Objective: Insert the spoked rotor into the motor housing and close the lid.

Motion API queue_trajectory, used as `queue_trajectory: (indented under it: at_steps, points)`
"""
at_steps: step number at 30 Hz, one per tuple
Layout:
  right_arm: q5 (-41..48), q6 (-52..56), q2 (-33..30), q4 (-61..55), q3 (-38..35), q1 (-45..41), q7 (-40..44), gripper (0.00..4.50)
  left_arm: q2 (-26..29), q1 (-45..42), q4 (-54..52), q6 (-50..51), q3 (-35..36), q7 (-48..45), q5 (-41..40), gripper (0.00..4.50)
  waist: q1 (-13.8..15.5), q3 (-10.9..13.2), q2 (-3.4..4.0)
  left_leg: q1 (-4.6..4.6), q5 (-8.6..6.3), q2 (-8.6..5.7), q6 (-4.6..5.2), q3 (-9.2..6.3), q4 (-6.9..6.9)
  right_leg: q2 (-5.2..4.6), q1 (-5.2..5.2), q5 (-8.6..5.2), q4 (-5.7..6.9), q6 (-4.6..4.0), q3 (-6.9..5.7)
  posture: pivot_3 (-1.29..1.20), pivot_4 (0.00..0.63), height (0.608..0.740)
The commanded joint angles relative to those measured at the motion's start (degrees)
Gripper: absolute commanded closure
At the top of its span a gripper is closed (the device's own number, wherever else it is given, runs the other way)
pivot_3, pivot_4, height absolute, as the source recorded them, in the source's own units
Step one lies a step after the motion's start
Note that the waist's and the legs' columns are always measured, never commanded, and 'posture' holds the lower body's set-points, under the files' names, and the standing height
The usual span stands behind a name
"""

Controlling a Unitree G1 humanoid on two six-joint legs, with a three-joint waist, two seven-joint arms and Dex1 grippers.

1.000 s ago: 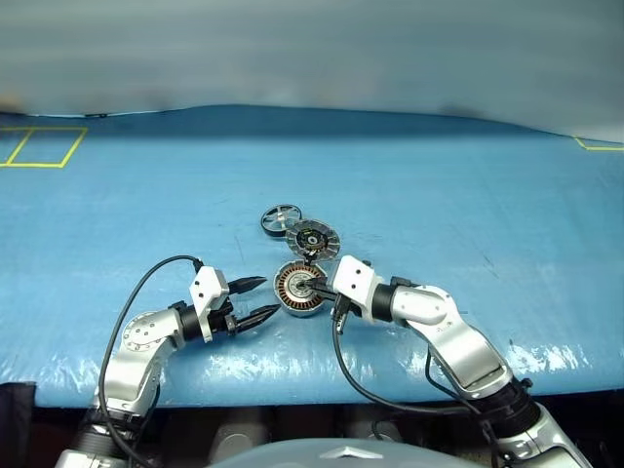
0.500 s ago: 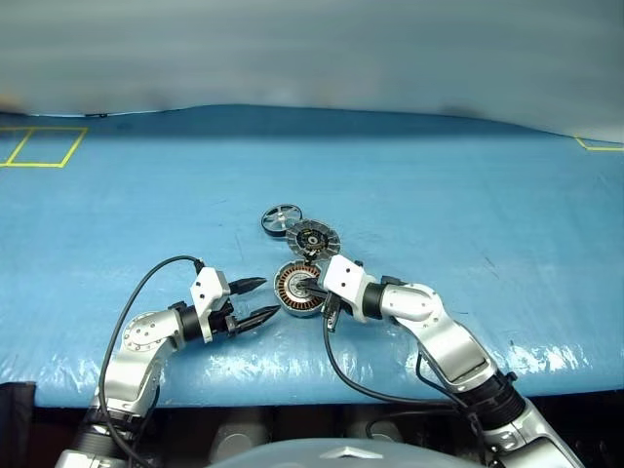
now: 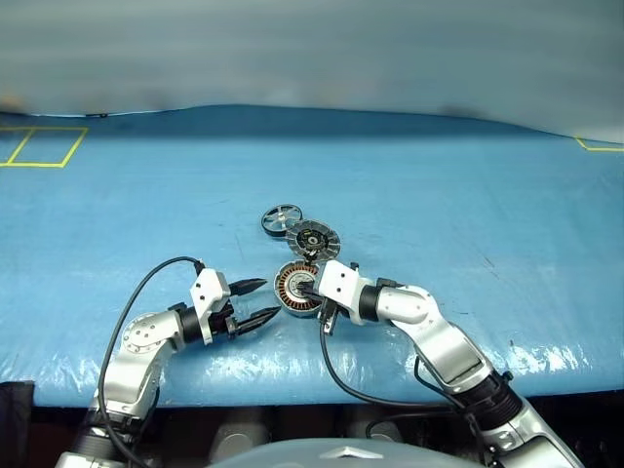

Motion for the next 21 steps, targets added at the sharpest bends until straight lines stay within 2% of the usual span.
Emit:
queue_trajectory:
  at_steps: [1,11,21]
  points:
    - [2.8,-0.9,1.3,-2.5,-2.4,-0.3,0.1,4.46,0.2,0.2,-2.5,-0.3,0.2,0.2,-0.2,1.36,0.0,0.0,0.00,0.00,0.00,0.00,0.00,0.00,0.00,-0.04,-0.01,0.00,0.00,0.00,0.00,0.00,0.150,0.740]
    - [2.4,-1.5,2.8,1.5,-3.6,-1.7,-1.8,4.46,0.0,0.8,-3.6,0.6,-0.1,0.4,-0.4,1.36,0.0,0.0,0.01,-0.01,0.00,0.00,0.00,0.01,-0.03,-0.07,-0.03,0.00,0.00,0.00,0.00,0.00,0.150,0.740]
    - [0.0,-1.0,1.8,4.3,-1.6,-1.4,-1.9,4.46,0.2,1.7,-4.5,0.8,0.1,1.1,-0.5,1.36,0.0,0.0,0.01,0.00,0.00,-0.01,0.00,0.01,-0.03,-0.08,-0.02,0.00,0.00,0.00,0.00,0.00,0.150,0.740]
